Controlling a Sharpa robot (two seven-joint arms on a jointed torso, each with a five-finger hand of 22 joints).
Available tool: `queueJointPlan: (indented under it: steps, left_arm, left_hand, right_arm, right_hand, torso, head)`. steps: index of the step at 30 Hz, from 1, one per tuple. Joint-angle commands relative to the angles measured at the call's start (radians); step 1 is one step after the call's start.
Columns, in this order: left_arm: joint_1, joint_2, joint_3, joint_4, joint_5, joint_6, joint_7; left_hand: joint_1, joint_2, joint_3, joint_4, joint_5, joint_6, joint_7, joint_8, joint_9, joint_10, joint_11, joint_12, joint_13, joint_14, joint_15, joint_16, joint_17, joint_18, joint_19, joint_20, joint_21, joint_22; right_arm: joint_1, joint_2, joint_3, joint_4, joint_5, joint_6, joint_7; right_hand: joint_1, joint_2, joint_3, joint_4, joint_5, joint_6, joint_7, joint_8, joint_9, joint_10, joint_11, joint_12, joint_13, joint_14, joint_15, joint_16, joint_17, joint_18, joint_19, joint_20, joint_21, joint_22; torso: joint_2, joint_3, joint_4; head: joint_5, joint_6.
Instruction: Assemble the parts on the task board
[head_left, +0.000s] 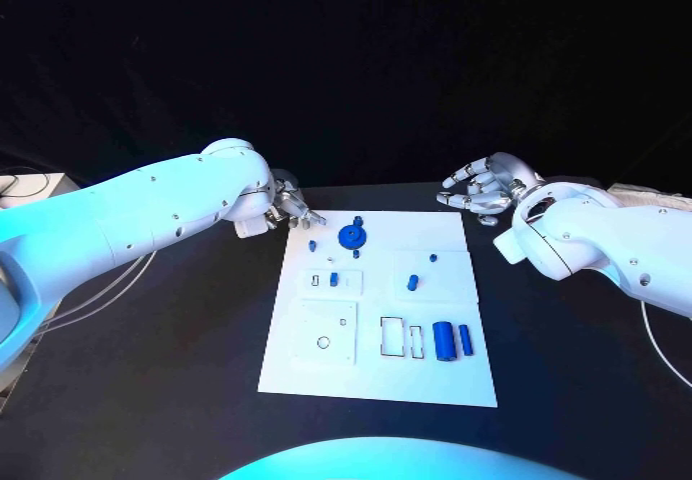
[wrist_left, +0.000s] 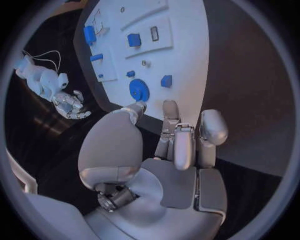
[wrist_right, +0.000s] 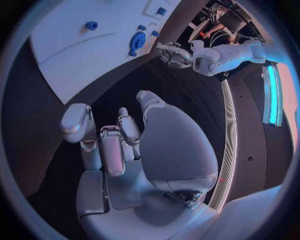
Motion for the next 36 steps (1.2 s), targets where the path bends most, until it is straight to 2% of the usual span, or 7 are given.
queueJointPlan:
  steps: [1, 10, 15, 23, 27, 36]
  left_arm:
    - [-0.001, 0.007, -0.002, -0.012, -0.025, 0.063, -0.007]
    - [-0.004, 0.017, -0.006, -0.030, -0.026, 0.093, -0.010]
    - [-0.006, 0.020, -0.009, -0.042, -0.025, 0.125, -0.013]
    - [-0.012, 0.023, -0.012, -0.046, -0.007, 0.121, -0.008]
    - [-0.014, 0.024, -0.012, -0.045, 0.008, 0.120, -0.003]
    - [-0.017, 0.025, -0.014, -0.045, 0.017, 0.120, 0.005]
  left_hand:
    - [-0.009, -0.001, -0.014, -0.001, -0.004, -0.001, 0.007, 0.005, -0.002, -0.011, 0.000, 0.003, -0.003, 0.049, 0.005, 0.005, 0.091, 0.014, 0.001, 0.007, -0.003, 0.000]
    - [-0.011, 0.001, -0.022, -0.001, -0.004, -0.003, 0.007, 0.005, -0.002, -0.013, 0.001, 0.003, -0.005, 0.050, 0.005, 0.006, 0.093, 0.014, 0.002, 0.007, -0.003, 0.001]
    - [-0.005, 0.009, -0.024, -0.003, -0.003, -0.006, 0.008, 0.005, -0.003, -0.016, 0.001, 0.001, -0.009, 0.050, 0.006, 0.006, 0.093, 0.014, 0.000, 0.007, -0.004, 0.000]
    - [0.013, 0.019, -0.024, -0.006, 0.000, -0.011, 0.009, 0.004, -0.005, -0.021, 0.002, 0.000, -0.012, 0.050, 0.007, 0.007, 0.095, 0.014, 0.000, 0.008, -0.004, 0.000]
    - [0.016, 0.020, -0.024, -0.006, 0.000, -0.011, 0.009, 0.004, -0.005, -0.022, 0.002, -0.001, -0.014, 0.049, 0.007, 0.007, 0.094, 0.015, -0.001, 0.008, -0.004, 0.000]
    - [0.021, 0.026, -0.022, -0.005, 0.001, -0.011, 0.009, 0.005, -0.006, -0.022, 0.002, 0.000, -0.014, 0.050, 0.007, 0.008, 0.096, 0.014, -0.001, 0.008, -0.004, 0.001]
  right_arm:
    - [0.000, 0.000, 0.000, 0.001, -0.001, -0.003, 0.018]
    - [0.000, 0.001, 0.000, 0.002, -0.001, -0.003, 0.018]
    - [0.000, 0.001, 0.000, 0.001, -0.001, -0.003, 0.017]
    - [0.000, 0.002, 0.000, 0.001, -0.001, -0.003, 0.017]
    - [0.000, 0.003, 0.000, 0.001, -0.001, -0.002, 0.016]
    - [0.000, 0.005, 0.000, -0.001, -0.002, -0.002, 0.015]
  right_hand:
    - [-0.013, 0.000, 0.006, -0.002, 0.005, -0.010, 0.000, 0.004, -0.001, -0.009, 0.000, -0.004, -0.003, 0.052, 0.003, -0.005, 0.086, 0.018, -0.008, -0.001, -0.009, -0.003]
    - [-0.013, 0.000, 0.007, -0.002, 0.005, -0.010, 0.000, 0.004, -0.001, -0.011, 0.000, -0.006, -0.005, 0.052, 0.003, -0.005, 0.086, 0.017, -0.007, -0.001, -0.007, -0.002]
    - [-0.013, 0.000, 0.007, -0.002, 0.005, -0.010, 0.000, 0.004, -0.001, -0.011, 0.000, -0.006, -0.005, 0.052, 0.003, -0.005, 0.086, 0.017, -0.007, -0.001, -0.007, -0.002]
    - [-0.013, 0.000, 0.007, -0.002, 0.005, -0.010, 0.000, 0.004, -0.001, -0.011, 0.000, -0.006, -0.005, 0.052, 0.003, -0.005, 0.086, 0.017, -0.007, -0.001, -0.007, -0.002]
    - [-0.013, 0.000, 0.007, -0.002, 0.005, -0.010, 0.000, 0.004, -0.001, -0.011, 0.000, -0.006, -0.005, 0.052, 0.003, -0.005, 0.086, 0.017, -0.007, -0.001, -0.007, -0.002]
    - [-0.013, 0.000, 0.007, -0.002, 0.005, -0.010, 0.000, 0.004, -0.001, -0.011, 0.000, -0.006, -0.005, 0.052, 0.003, -0.005, 0.086, 0.017, -0.007, -0.001, -0.007, -0.002]
  torso:
    - [0.001, -0.0006, 0.0008]
    - [0.000, 0.0001, 0.0010]
    - [0.000, -0.0009, 0.0009]
    - [0.000, -0.0016, 0.0015]
    - [0.000, -0.0004, 0.0010]
    - [0.000, -0.0001, 0.0015]
  head:
    - [-0.002, -0.002]
    - [-0.002, -0.005]
    - [-0.003, -0.005]
    - [-0.005, -0.008]
    - [-0.004, -0.009]
    - [-0.005, -0.010]
